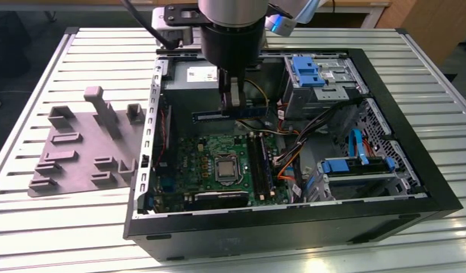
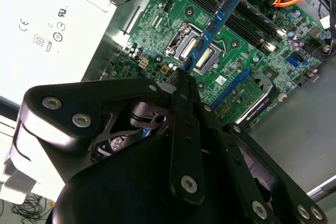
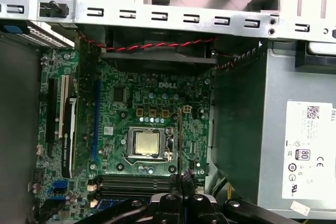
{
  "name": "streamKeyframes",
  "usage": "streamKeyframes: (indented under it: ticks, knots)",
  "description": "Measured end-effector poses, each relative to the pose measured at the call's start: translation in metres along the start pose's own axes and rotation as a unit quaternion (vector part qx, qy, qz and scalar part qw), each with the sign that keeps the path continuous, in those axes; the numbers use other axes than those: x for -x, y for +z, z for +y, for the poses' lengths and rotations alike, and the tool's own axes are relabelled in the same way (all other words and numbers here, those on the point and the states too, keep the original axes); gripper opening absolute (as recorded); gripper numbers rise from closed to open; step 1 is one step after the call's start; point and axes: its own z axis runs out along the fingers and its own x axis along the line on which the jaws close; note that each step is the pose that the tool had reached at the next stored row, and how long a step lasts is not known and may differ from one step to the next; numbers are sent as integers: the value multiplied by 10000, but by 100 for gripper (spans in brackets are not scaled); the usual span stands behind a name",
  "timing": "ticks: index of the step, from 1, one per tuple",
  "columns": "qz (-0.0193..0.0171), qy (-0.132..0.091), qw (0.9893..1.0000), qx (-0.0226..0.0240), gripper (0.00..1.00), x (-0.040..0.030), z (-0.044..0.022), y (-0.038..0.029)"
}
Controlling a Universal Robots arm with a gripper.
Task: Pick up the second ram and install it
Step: 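Pick up the second ram and move it above second insertion slot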
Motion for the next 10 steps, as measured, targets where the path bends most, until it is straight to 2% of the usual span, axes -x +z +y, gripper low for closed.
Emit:
streamKeyframes:
  ticks: [10]
  knots:
    - [0,2,10000,0,12,-2,-1,35]
